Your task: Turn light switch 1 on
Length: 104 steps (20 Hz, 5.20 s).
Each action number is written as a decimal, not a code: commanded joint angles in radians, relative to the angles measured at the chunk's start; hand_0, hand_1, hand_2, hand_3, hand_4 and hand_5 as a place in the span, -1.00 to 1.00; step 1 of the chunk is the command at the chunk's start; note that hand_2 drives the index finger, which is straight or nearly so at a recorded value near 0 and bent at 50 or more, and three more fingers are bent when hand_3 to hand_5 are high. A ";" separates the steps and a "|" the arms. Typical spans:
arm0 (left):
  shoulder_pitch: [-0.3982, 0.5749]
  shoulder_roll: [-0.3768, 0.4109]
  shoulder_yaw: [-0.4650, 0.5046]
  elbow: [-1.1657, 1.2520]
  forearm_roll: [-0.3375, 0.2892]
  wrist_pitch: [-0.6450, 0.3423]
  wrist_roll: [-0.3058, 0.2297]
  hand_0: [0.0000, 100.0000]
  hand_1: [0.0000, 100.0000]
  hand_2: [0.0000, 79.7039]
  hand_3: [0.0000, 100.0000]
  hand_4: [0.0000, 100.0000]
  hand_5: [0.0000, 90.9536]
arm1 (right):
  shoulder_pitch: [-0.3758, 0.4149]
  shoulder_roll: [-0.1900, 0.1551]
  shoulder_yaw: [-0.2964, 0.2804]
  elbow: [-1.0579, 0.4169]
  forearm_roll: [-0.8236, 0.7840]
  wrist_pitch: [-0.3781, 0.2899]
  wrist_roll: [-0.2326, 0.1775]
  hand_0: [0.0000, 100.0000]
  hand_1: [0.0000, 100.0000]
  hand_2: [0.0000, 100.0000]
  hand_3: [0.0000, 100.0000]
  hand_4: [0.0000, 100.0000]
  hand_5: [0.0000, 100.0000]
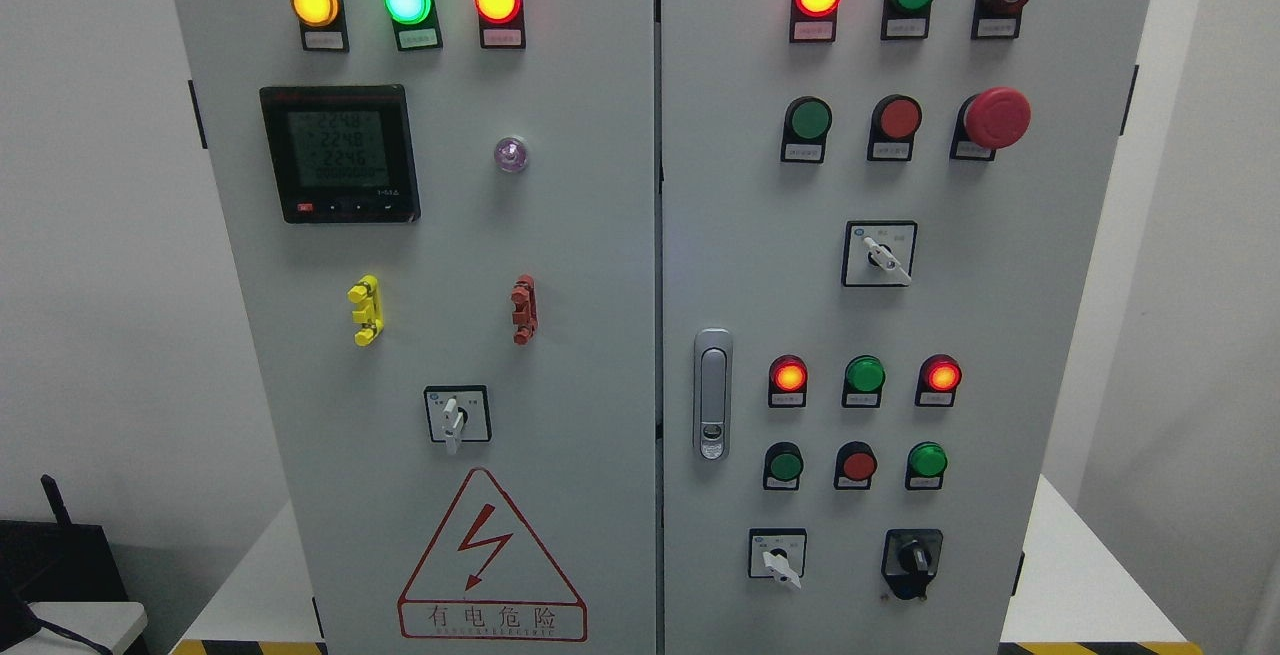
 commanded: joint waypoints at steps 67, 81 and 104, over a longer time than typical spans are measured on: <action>-0.269 -0.084 -0.246 -1.711 -0.380 0.130 0.118 -0.73 -1.00 0.07 0.39 0.56 0.78 | 0.000 0.000 0.000 0.000 -0.017 0.001 0.001 -0.76 -0.22 -1.00 -1.00 -1.00 -1.00; -0.343 -0.092 -0.286 -1.710 -0.388 0.386 0.329 -0.87 -0.72 0.17 0.46 0.59 0.88 | 0.000 0.000 0.000 0.000 -0.018 0.001 0.001 -0.76 -0.22 -1.00 -1.00 -1.00 -1.00; -0.468 -0.099 -0.285 -1.701 -0.366 0.560 0.447 -0.57 -0.23 0.00 0.42 0.61 0.90 | 0.000 0.000 0.000 0.000 -0.017 0.001 0.001 -0.76 -0.22 -1.00 -1.00 -1.00 -1.00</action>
